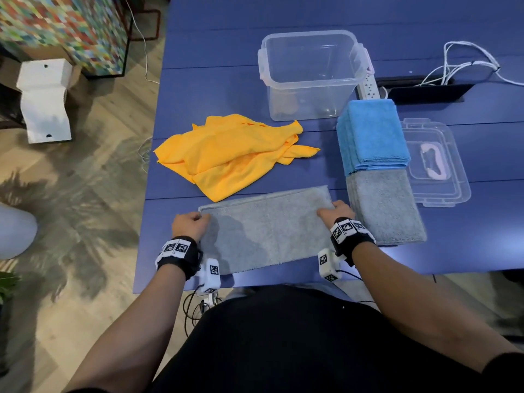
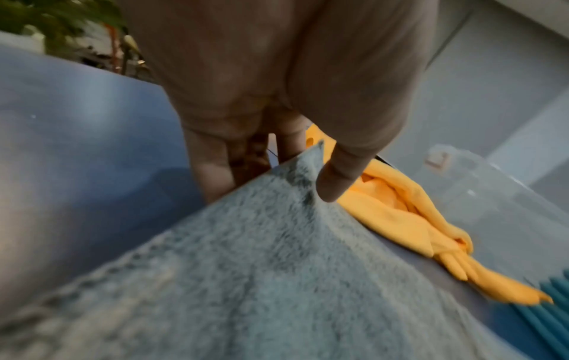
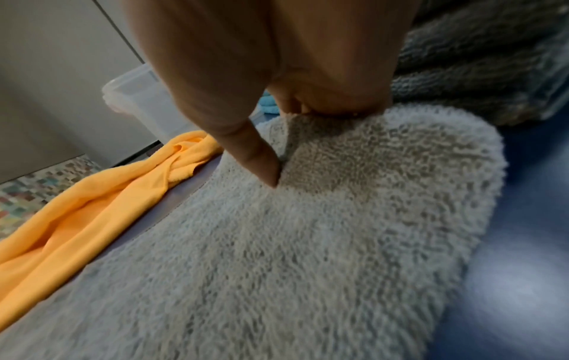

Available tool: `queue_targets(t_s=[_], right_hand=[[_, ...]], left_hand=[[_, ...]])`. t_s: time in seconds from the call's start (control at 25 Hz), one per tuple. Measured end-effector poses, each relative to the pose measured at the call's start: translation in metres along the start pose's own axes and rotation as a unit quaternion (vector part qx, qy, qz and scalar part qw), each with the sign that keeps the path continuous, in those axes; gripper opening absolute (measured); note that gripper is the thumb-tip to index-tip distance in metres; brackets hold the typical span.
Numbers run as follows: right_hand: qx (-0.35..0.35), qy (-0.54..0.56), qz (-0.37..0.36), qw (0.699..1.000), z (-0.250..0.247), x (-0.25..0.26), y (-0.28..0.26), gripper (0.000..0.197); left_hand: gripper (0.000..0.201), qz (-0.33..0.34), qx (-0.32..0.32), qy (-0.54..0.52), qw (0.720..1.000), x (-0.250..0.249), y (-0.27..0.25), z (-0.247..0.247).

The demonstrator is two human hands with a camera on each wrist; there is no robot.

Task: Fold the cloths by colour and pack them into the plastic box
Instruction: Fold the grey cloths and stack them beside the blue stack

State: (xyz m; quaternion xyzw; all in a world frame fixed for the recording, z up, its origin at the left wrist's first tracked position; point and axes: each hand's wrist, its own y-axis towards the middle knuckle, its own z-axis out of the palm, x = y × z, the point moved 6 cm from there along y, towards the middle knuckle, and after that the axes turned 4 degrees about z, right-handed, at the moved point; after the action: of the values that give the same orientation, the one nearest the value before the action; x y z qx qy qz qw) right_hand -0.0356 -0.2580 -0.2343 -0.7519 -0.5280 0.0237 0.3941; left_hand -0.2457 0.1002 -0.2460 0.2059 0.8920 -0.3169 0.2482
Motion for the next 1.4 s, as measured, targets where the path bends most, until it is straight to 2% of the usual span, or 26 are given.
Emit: queue_targets(t_s=[0.08,0.2,0.28,0.48,0.56,0.8,0.92,1.0,1.08,1.12,1.2,1.28,1.4], right_hand=[[-0.017,0.016,-0.016,1.0,0.0,0.007,0.006,0.049],[-0.05,0.06,-0.061,0.995,0.0,0.018,0.012,0.038],[-0.059,0.074,-0.064,0.993,0.001,0.017,0.013,0.03],[-0.071,0.088,-0.058,0.992,-0.004,0.012,0.022,0.024],[-0.063,0.094,-0.046,0.992,-0.004,0.014,0.026,0.025],[-0.033,0.048,-0.002,0.998,-0.006,0.022,0.032,0.035],[-0.059,0.058,0.001,0.997,-0.009,0.024,0.023,0.034],[-0.135,-0.014,-0.063,0.989,-0.012,0.031,0.013,0.037],[-0.203,-0.132,-0.174,0.955,-0.008,0.045,0.0,0.035],[-0.191,-0.165,-0.231,0.94,0.0,0.051,-0.004,0.033],[-0.092,-0.187,-0.296,0.932,0.021,0.05,-0.005,0.037],[-0.015,-0.199,-0.273,0.941,0.036,0.04,-0.002,0.053],[-0.023,-0.223,-0.188,0.956,0.032,0.037,0.004,0.069]], left_hand=[[0.022,-0.002,-0.021,-0.011,1.0,-0.008,0.007,-0.006],[0.028,-0.041,0.062,-0.014,0.997,-0.009,0.013,0.005],[0.032,-0.056,0.076,-0.031,0.995,-0.004,0.018,0.007],[0.045,0.039,0.01,-0.02,0.999,-0.002,0.016,-0.002],[0.05,0.053,-0.013,-0.041,0.998,-0.004,0.01,-0.002],[0.067,-0.017,-0.047,-0.03,0.998,0.001,0.012,0.0],[0.066,-0.025,-0.032,-0.004,0.999,-0.004,0.013,0.004],[0.063,-0.028,-0.014,0.026,0.999,-0.01,0.014,0.005],[0.062,-0.015,-0.005,0.06,0.998,-0.014,0.012,0.006],[0.06,0.0,-0.006,0.076,0.997,-0.013,0.012,0.007],[0.047,0.035,-0.01,0.09,0.995,-0.011,0.012,0.008],[0.036,0.056,-0.025,0.056,0.997,-0.007,0.01,0.006],[0.033,0.064,-0.074,-0.021,0.995,-0.009,0.001,-0.002]])
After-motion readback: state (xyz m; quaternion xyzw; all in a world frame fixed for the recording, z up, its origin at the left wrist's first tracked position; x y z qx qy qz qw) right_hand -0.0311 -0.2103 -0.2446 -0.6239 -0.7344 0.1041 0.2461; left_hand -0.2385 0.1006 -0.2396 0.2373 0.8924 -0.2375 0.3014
